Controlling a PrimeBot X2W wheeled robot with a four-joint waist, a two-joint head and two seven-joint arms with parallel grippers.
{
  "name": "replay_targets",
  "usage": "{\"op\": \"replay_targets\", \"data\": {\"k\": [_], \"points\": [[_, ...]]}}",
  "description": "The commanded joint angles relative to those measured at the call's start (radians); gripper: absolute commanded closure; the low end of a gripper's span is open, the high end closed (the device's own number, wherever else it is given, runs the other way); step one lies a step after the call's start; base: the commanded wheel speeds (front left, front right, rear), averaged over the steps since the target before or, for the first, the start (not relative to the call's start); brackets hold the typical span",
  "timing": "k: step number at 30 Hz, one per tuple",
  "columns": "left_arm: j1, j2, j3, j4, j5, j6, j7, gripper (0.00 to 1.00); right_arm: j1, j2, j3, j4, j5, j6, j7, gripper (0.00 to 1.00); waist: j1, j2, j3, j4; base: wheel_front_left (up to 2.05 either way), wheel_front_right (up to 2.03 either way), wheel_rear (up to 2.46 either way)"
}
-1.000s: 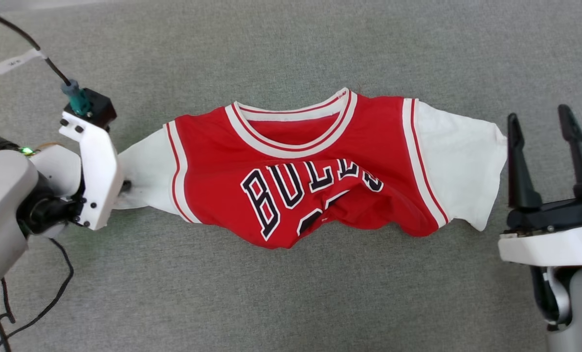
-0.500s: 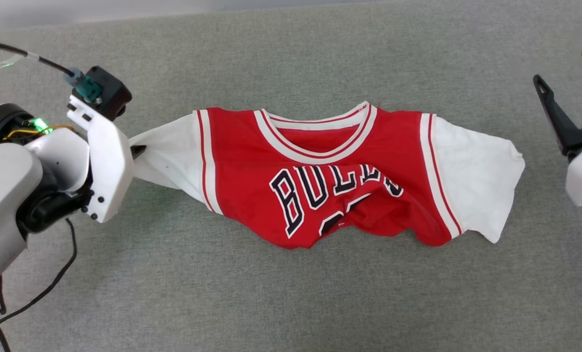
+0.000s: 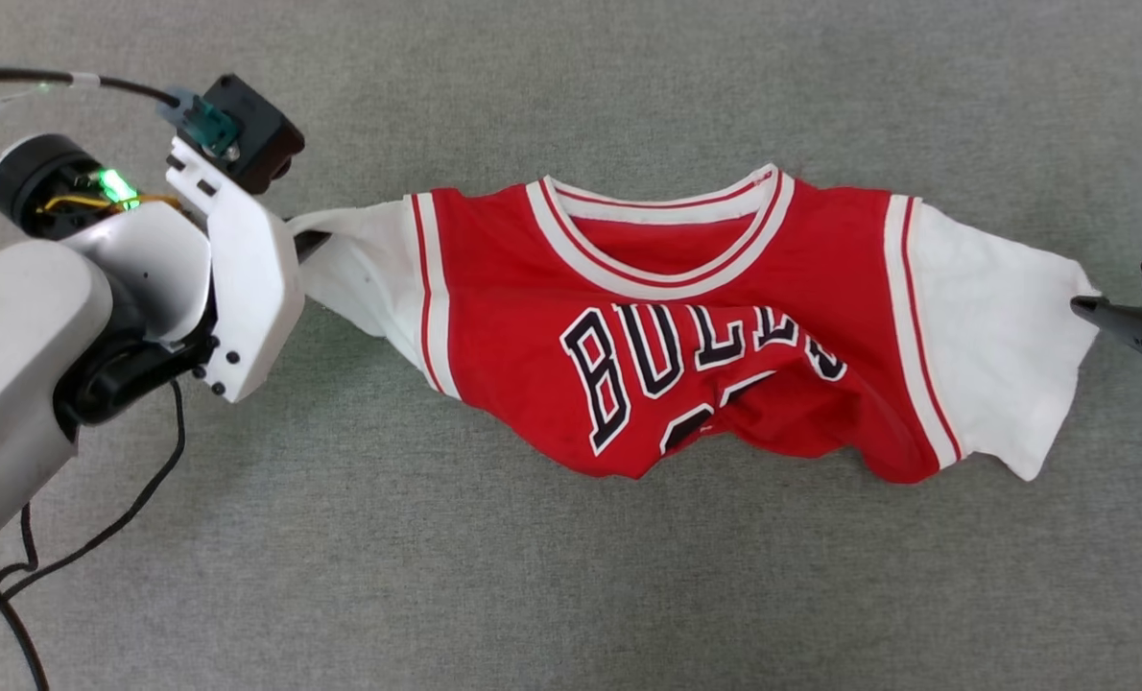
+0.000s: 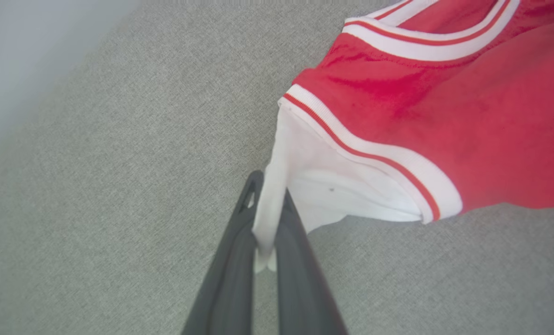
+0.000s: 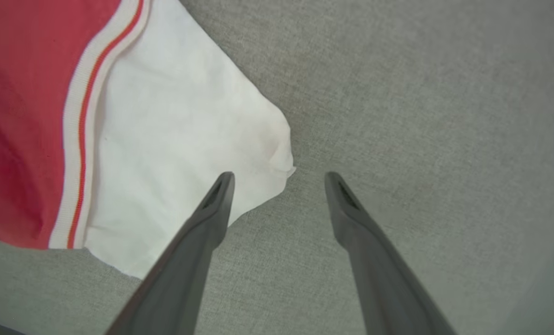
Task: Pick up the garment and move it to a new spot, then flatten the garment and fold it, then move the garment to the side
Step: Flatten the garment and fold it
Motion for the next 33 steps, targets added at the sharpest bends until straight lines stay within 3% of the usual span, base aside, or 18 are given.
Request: {"op": "replay_targets", "data": {"k": [1, 13, 14, 15, 25, 33], "points": [[-0.017, -0.004, 0.006, -0.005, 0.007, 0.003, -0.005, 1.00, -0.026, 0.014, 0.015, 0.023, 0.011, -0.001, 0.019, 0.00, 0.0000, 0.0000, 0.025, 0.014, 0.00, 0.00, 0.00], [-0.026, -0.022, -0.001, 0.002, 0.018, -0.005, -0.015, 1.00, 0.031, 0.125, 0.203, 0.146, 0.062, 0.001, -0.028, 0.00, 0.0000, 0.0000, 0.065, 0.024, 0.00, 0.00, 0.00], [-0.021, -0.024, -0.003, 0.009, 0.016, -0.006, -0.017, 1.00, 0.019, 0.121, 0.209, 0.145, 0.054, 0.002, -0.052, 0.80, 0.0000, 0.0000, 0.056, 0.021, 0.00, 0.00, 0.00], [-0.010, -0.029, -0.006, 0.027, 0.014, -0.011, -0.031, 1.00, -0.026, 0.114, 0.195, 0.158, 0.070, 0.001, -0.124, 1.00, 0.0000, 0.0000, 0.016, 0.011, 0.00, 0.00, 0.00], [-0.029, 0.000, 0.027, 0.000, 0.042, -0.008, -0.121, 1.00, -0.125, 0.028, 0.182, 0.115, 0.103, -0.001, -0.374, 1.00, 0.0000, 0.0000, -0.115, -0.006, 0.00, 0.00, 0.00], [-0.108, 0.013, 0.082, -0.066, 0.085, 0.020, -0.177, 1.00, -0.229, -0.011, 0.129, 0.075, 0.105, -0.001, -0.513, 1.00, 0.0000, 0.0000, -0.139, -0.005, 0.00, 0.00, 0.00]]}}
